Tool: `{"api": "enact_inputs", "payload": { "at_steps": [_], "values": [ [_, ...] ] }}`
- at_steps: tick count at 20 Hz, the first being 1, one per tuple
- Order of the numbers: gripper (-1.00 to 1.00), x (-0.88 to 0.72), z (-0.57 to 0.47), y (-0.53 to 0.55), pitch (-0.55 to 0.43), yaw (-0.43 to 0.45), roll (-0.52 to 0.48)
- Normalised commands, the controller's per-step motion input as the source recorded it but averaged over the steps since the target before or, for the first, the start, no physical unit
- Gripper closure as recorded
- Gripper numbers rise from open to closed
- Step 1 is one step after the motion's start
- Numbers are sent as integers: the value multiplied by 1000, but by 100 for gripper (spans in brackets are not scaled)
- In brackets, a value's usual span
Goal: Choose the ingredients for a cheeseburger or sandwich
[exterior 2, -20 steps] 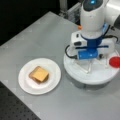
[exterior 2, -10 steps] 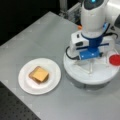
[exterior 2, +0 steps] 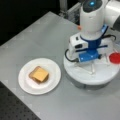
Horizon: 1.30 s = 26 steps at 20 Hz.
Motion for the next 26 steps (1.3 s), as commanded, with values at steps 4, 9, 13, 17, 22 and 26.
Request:
{"api": "enact_inputs", "payload": {
  "at_steps": [4,9,13,17,22,26],
  "values": [
    [-100,-23,-105,13,-17,142,65],
    [-100,-61,-57,7,10,164,64],
    [-100,-71,-42,6,13,156,64],
    [-100,-71,-41,7,13,147,64],
    [-100,-71,-41,7,13,147,64],
    [-100,-71,-41,7,13,146,64]
  ]
}}
